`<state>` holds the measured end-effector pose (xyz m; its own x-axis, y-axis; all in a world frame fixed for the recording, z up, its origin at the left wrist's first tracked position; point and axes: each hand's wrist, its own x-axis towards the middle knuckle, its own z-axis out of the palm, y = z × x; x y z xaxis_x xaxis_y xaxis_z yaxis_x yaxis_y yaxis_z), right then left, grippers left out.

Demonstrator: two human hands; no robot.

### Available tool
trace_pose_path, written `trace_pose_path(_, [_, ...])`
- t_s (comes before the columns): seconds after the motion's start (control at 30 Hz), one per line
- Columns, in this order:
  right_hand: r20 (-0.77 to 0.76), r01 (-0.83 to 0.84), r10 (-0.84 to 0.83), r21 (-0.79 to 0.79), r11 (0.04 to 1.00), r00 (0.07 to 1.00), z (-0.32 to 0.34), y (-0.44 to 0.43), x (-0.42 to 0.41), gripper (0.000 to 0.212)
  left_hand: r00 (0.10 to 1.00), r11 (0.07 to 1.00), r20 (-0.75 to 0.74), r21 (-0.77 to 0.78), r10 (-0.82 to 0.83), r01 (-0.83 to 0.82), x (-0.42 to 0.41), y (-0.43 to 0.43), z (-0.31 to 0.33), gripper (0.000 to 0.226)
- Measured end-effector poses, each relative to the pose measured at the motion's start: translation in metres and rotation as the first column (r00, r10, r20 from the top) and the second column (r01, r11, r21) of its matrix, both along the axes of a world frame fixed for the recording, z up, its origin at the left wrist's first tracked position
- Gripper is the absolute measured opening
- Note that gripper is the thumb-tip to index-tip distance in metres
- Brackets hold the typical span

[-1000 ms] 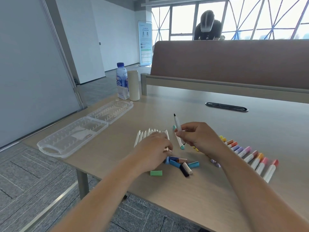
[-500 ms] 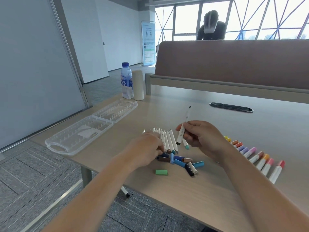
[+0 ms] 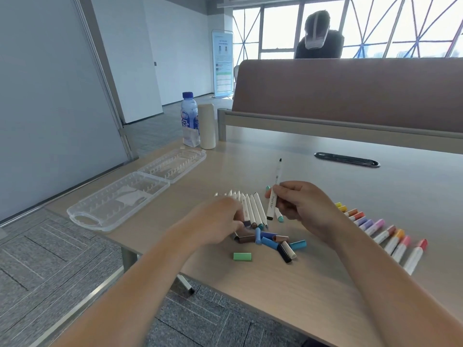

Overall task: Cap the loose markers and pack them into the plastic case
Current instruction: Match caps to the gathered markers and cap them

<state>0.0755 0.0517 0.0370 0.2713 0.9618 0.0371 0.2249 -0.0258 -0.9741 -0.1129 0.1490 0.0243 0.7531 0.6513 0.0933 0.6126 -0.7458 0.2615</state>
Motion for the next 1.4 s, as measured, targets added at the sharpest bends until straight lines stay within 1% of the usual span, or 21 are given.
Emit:
trace_pose_path(0.07, [-0.080, -0.026, 0.028, 0.017, 1.000, 0.996, 0.000, 0.000, -0.001, 0.032, 0.973, 0.974, 0.214, -0.222, 0.086, -0.037, -0.006, -0.002, 0.005, 0.006])
trace_pose_path(0.1, [-0.138, -0.049, 0.052, 0.026, 0.998, 0.989, 0.001, 0.001, -0.001, 0.031, 0.932, 0.942, 0.334, -0.335, 0.138, -0.019, -0.009, -0.003, 0.008, 0.004])
trace_pose_path(0.13, [-0.200, -0.077, 0.083, 0.038, 0.996, 0.976, 0.002, 0.002, -0.002, 0.031, 0.883, 0.910, 0.432, -0.413, 0.186, 0.010, -0.011, -0.004, 0.010, 0.006])
trace_pose_path(0.17, [-0.252, -0.106, 0.116, 0.053, 0.993, 0.961, 0.004, 0.003, -0.002, 0.030, 0.835, 0.887, 0.503, -0.460, 0.221, 0.042, -0.012, -0.006, 0.012, 0.011])
trace_pose_path(0.23, [-0.297, -0.148, 0.166, 0.082, 0.986, 0.940, 0.010, 0.003, -0.004, 0.029, 0.742, 0.845, 0.613, -0.520, 0.270, 0.122, -0.012, -0.007, 0.013, 0.024])
trace_pose_path(0.33, [-0.260, -0.162, 0.182, 0.097, 0.982, 0.948, 0.020, 0.000, -0.007, 0.027, 0.549, 0.749, 0.751, -0.588, 0.367, 0.304, -0.007, -0.008, 0.016, 0.030])
trace_pose_path(0.4, [-0.222, -0.187, 0.203, 0.092, 0.978, 0.954, 0.023, -0.001, -0.009, 0.027, 0.454, 0.674, 0.774, -0.620, 0.441, 0.402, -0.004, -0.012, 0.019, 0.028])
trace_pose_path(0.5, [-0.153, -0.252, 0.260, 0.070, 0.965, 0.953, 0.024, -0.004, -0.012, 0.026, 0.356, 0.574, 0.763, -0.643, 0.539, 0.508, -0.003, -0.017, 0.024, 0.027])
trace_pose_path(0.6, [-0.083, -0.300, 0.301, 0.028, 0.954, 0.950, 0.023, -0.006, -0.016, 0.026, 0.275, 0.508, 0.724, -0.656, 0.633, 0.558, -0.005, -0.019, 0.028, 0.023])
trace_pose_path(0.7, [-0.054, -0.358, 0.357, -0.010, 0.934, 0.933, 0.022, -0.006, -0.021, 0.024, 0.220, 0.499, 0.690, -0.673, 0.689, 0.546, -0.006, -0.018, 0.030, 0.016])
trace_pose_path(0.83, [-0.143, -0.366, 0.364, 0.007, 0.930, 0.920, 0.023, -0.004, -0.027, 0.019, 0.192, 0.509, 0.671, -0.690, 0.716, 0.514, -0.005, -0.017, 0.029, 0.010])
trace_pose_path(1.0, [-0.318, -0.308, 0.312, 0.064, 0.949, 0.896, 0.029, 0.000, -0.034, 0.016, 0.210, 0.520, 0.684, -0.688, 0.699, 0.506, -0.007, -0.019, 0.025, 0.009])
trace_pose_path(1.1, [-0.325, -0.296, 0.295, 0.049, 0.954, 0.899, 0.030, 0.000, -0.035, 0.015, 0.235, 0.539, 0.698, -0.686, 0.676, 0.489, -0.008, -0.021, 0.024, 0.009])
trace_pose_path(1.13, [-0.306, -0.289, 0.287, 0.039, 0.956, 0.908, 0.030, 0.000, -0.034, 0.015, 0.275, 0.576, 0.713, -0.691, 0.646, 0.437, -0.009, -0.020, 0.022, 0.009])
trace_pose_path(1.17, [-0.268, -0.269, 0.266, 0.025, 0.963, 0.926, 0.030, 0.000, -0.033, 0.015, 0.357, 0.648, 0.727, -0.686, 0.587, 0.331, -0.010, -0.019, 0.020, 0.010])
trace_pose_path(1.2, [-0.201, -0.228, 0.225, 0.008, 0.974, 0.953, 0.030, 0.001, -0.031, 0.015, 0.473, 0.733, 0.718, -0.651, 0.511, 0.198, -0.011, -0.019, 0.017, 0.012])
trace_pose_path(1.23, [-0.110, -0.168, 0.166, -0.010, 0.986, 0.980, 0.029, 0.001, -0.029, 0.015, 0.591, 0.802, 0.678, -0.591, 0.436, 0.085, -0.012, -0.019, 0.012, 0.015])
trace_pose_path(1.27, [-0.005, -0.097, 0.097, -0.020, 0.995, 0.995, 0.027, 0.002, -0.027, 0.015, 0.689, 0.850, 0.621, -0.527, 0.374, 0.014, -0.012, -0.020, 0.008, 0.017])
trace_pose_path(1.33, [0.161, 0.023, -0.020, -0.016, 1.000, 0.987, 0.024, 0.003, -0.023, 0.017, 0.818, 0.906, 0.503, -0.419, 0.279, -0.051, -0.011, -0.026, -0.002, 0.017])
trace_pose_path(1.4, [0.214, 0.073, -0.069, -0.011, 0.997, 0.974, 0.021, 0.002, -0.021, 0.018, 0.893, 0.947, 0.395, -0.308, 0.218, -0.095, -0.009, -0.033, -0.010, 0.017])
